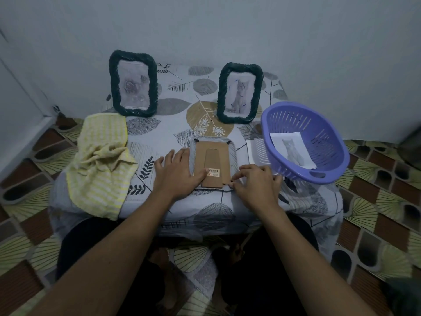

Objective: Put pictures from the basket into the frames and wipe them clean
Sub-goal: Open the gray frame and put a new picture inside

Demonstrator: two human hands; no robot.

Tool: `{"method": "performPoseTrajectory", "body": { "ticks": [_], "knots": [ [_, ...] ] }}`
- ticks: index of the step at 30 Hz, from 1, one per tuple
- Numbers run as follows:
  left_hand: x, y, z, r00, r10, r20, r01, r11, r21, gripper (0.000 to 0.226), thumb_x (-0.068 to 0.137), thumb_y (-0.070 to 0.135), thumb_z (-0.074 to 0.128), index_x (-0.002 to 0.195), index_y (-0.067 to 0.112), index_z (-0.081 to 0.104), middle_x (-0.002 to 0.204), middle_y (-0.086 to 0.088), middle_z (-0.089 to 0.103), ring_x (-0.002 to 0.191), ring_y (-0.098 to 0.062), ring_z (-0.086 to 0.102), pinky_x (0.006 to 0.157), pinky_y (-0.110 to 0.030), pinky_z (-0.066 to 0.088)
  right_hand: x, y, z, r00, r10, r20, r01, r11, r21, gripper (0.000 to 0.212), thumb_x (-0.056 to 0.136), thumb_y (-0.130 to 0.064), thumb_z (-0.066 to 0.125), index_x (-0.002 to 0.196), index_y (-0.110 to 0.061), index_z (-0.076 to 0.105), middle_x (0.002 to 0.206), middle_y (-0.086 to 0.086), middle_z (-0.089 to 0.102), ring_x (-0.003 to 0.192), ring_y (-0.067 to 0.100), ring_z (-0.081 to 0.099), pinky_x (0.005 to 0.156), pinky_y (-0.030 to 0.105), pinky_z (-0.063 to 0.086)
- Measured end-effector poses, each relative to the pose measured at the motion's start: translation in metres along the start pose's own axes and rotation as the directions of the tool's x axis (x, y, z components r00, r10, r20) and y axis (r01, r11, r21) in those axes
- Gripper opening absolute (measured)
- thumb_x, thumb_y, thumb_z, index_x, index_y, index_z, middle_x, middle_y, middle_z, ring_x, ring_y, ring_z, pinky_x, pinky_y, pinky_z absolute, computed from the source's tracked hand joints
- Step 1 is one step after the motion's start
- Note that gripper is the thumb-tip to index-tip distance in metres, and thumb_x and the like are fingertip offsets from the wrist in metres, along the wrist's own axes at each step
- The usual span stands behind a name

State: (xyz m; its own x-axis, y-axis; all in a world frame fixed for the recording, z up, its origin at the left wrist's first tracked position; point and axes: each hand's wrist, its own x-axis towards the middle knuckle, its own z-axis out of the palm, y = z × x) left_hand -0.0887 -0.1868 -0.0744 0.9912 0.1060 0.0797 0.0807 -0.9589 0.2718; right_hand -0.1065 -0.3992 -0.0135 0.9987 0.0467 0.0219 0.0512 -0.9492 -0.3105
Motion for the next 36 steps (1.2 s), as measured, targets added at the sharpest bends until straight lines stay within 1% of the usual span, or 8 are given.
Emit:
{"method": "performPoseTrajectory", "body": {
  "ticks": [16, 18, 21, 23, 25, 29, 32, 36],
  "knots": [
    [-0.001, 0.001, -0.001, 1.000, -0.005, -0.007, 0.005, 1.000, -0.008, 0.096, 0.084, 0.085, 0.022, 0.155, 0.021, 0.022, 0.162, 0.000, 0.027, 0.149, -0.025, 0.019, 0.115, -0.052, 0.015, 0.006, 0.005, 0.001, 0.995, -0.098, 0.005, 0.098, 0.991, -0.095, 0.010, 0.088, -0.047, 0.067, 0.091, -0.043, 0.076, 0.121, -0.026, 0.061, 0.121, 0.014, 0.038, 0.076, 0.033, 0.011],
    [-0.001, 0.001, -0.001, 1.000, -0.005, -0.008, 0.005, 1.000, -0.010, 0.094, 0.085, 0.084, 0.024, 0.155, 0.021, 0.021, 0.162, 0.000, 0.027, 0.149, -0.025, 0.019, 0.115, -0.052, 0.016, 0.012, 0.007, 0.001, 0.996, -0.067, 0.056, 0.068, 0.997, -0.022, 0.008, 0.086, -0.047, 0.069, 0.087, -0.042, 0.076, 0.114, -0.022, 0.066, 0.119, 0.015, 0.045, 0.082, 0.035, 0.016],
    [0.000, 0.001, -0.001, 1.000, -0.004, -0.006, 0.004, 1.000, -0.013, 0.094, 0.085, 0.083, 0.025, 0.155, 0.021, 0.021, 0.162, -0.001, 0.027, 0.149, -0.025, 0.019, 0.115, -0.052, 0.016, 0.022, 0.015, 0.001, 0.989, -0.072, 0.131, 0.039, 0.969, 0.242, 0.005, 0.084, -0.036, 0.071, 0.087, -0.038, 0.075, 0.110, -0.012, 0.070, 0.108, 0.015, 0.058, 0.098, 0.037, 0.038],
    [0.000, 0.001, -0.002, 1.000, -0.002, -0.009, 0.001, 0.999, -0.036, 0.094, 0.084, 0.083, 0.027, 0.154, 0.021, 0.023, 0.161, 0.000, 0.029, 0.149, -0.025, 0.019, 0.115, -0.052, 0.016, 0.024, 0.013, 0.001, 0.986, -0.101, 0.133, 0.037, 0.910, 0.413, 0.019, 0.088, -0.018, 0.065, 0.101, -0.029, 0.075, 0.116, -0.004, 0.067, 0.100, 0.012, 0.057, 0.088, 0.026, 0.046],
    [0.000, 0.001, -0.002, 1.000, -0.014, -0.020, 0.012, 0.995, -0.095, 0.091, 0.083, 0.083, 0.035, 0.150, 0.022, 0.030, 0.156, 0.000, 0.037, 0.147, -0.024, 0.023, 0.115, -0.051, 0.017, 0.026, 0.009, 0.003, 0.989, -0.093, 0.114, 0.022, 0.859, 0.511, 0.031, 0.090, -0.005, 0.057, 0.112, -0.021, 0.072, 0.122, 0.000, 0.062, 0.102, 0.012, 0.055, 0.080, 0.020, 0.042],
    [0.000, 0.001, -0.004, 0.995, -0.063, -0.074, 0.047, 0.978, -0.203, 0.082, 0.075, 0.084, 0.047, 0.128, 0.021, 0.046, 0.132, 0.001, 0.054, 0.131, -0.021, 0.043, 0.110, -0.050, 0.025, 0.037, 0.001, 0.017, 0.991, -0.092, 0.095, 0.029, 0.853, 0.521, 0.038, 0.090, -0.008, 0.054, 0.123, -0.023, 0.068, 0.133, 0.006, 0.053, 0.122, 0.022, 0.053, 0.099, 0.029, 0.043],
    [0.000, 0.001, -0.006, 0.994, -0.076, -0.075, 0.057, 0.970, -0.235, 0.076, 0.073, 0.084, 0.050, 0.117, 0.022, 0.048, 0.120, 0.004, 0.054, 0.121, -0.018, 0.047, 0.106, -0.047, 0.028, 0.042, -0.006, 0.027, 0.993, -0.077, 0.094, 0.023, 0.877, 0.479, 0.034, 0.095, -0.020, 0.055, 0.126, -0.029, 0.066, 0.139, 0.005, 0.047, 0.134, 0.025, 0.040, 0.112, 0.034, 0.029],
    [-0.001, 0.001, -0.008, 0.995, -0.086, -0.051, 0.069, 0.960, -0.270, 0.075, 0.070, 0.086, 0.051, 0.112, 0.024, 0.047, 0.116, 0.006, 0.054, 0.118, -0.017, 0.047, 0.104, -0.044, 0.027, 0.044, -0.015, 0.036, 0.984, -0.092, 0.153, 0.035, 0.939, 0.343, 0.033, 0.094, -0.033, 0.054, 0.123, -0.044, 0.065, 0.143, -0.003, 0.042, 0.134, 0.026, 0.031, 0.096, 0.027, 0.020]
  ]
}}
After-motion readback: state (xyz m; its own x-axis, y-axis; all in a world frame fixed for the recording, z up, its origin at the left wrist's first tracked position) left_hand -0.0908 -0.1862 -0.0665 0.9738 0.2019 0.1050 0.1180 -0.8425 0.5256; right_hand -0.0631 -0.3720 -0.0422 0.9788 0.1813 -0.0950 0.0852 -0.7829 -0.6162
